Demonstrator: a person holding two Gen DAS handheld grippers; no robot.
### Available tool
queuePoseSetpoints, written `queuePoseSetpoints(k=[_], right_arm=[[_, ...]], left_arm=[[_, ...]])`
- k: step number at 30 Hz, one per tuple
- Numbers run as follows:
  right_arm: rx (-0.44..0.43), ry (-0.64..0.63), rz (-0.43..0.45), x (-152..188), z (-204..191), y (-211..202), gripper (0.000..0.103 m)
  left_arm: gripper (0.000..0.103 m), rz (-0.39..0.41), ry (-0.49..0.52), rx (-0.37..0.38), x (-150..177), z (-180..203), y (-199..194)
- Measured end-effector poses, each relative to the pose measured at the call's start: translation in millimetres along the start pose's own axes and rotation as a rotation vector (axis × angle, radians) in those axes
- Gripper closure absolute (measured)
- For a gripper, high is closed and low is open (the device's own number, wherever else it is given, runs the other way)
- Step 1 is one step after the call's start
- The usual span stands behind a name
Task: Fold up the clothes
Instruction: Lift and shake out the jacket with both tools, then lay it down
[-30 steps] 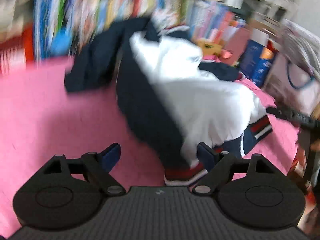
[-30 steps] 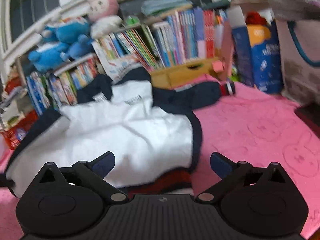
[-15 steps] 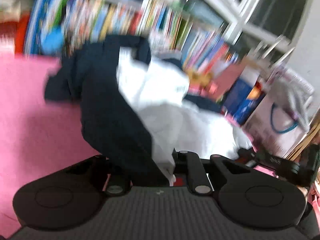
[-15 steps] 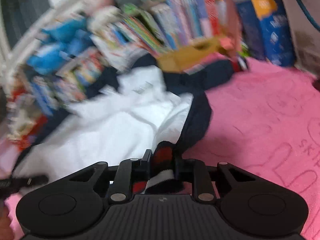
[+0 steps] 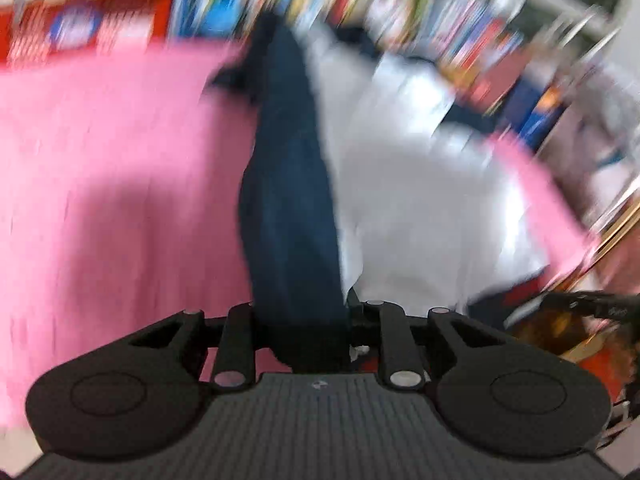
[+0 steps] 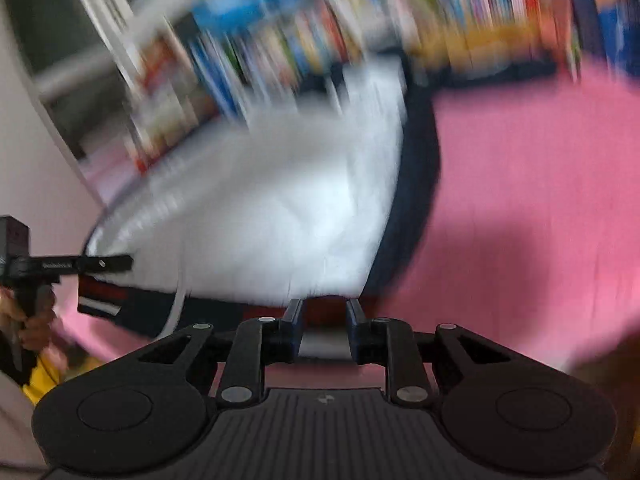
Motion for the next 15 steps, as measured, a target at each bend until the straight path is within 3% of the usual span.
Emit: queuePoseSetpoints(k=[2, 3, 4, 5, 6, 7, 9, 12, 13, 14, 15], right_arm=[[0.026, 0.015, -0.027, 1.4, 9.1, -2.4, 0.072], [0.038, 0.022, -0.040, 2.0, 13.6, -3.6, 0.063], [0.045, 0.026, -0.026, 1.0, 16.1, -9.2, 0.048], [0.045, 0.033, 0.026, -4.6, 18.4, -18.1, 0.038], [0.042, 0.037, 0.076, -12.4, 20.5, -23.1, 0.020], [0.039, 0.039, 0.117, -20.3, 22.2, -25.4, 0.013], [0.039, 0.039, 0.179, -34.8, 21.6, -24.4, 0.014], [0.039, 0.049, 0.175, -52.6, 16.1, 8.2, 0.014], [0.022, 0.061, 0.169, -57.9, 13.8, 24.1, 0.018], [-0.002, 0.076, 0.170, -57.9, 5.4, 42.8, 0.031], [-0.019, 0.098, 0.179, -56.1, -1.3, 54.9, 0.072]], left_arm=[[0.071, 0.043, 0.003, -0.006, 1.9, -2.3, -10.8], [0.066, 0.064, 0.007, -0.020, -0.8, -3.9, -18.5], [0.057, 0.087, 0.014, -0.038, -3.9, -5.9, -27.6], [0.049, 0.105, 0.020, -0.060, -7.9, -8.6, -36.0], [0.036, 0.124, 0.022, -0.093, -12.1, -12.6, -43.7], [0.035, 0.149, 0.022, -0.130, -15.5, -17.2, -51.5], [0.034, 0.187, 0.006, -0.145, -22.1, -22.8, -63.0], [0.032, 0.225, -0.004, -0.069, -32.9, -14.5, -63.0], [0.030, 0.234, 0.025, -0.045, -37.8, -6.0, -58.9], [0.030, 0.241, 0.068, -0.029, -42.4, 4.6, -53.0], [0.030, 0.248, 0.111, -0.013, -47.0, 15.3, -47.0]])
Point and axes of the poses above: each gripper's, at about its wrist camera, not at the fingertips, and y roughly the way its jaws point, z to its right, x to its underside, the point moved 5 cm from there along y, roughly the way its jaws point, and after that the axes turned 12 degrees about x, right-handed, at the moved point
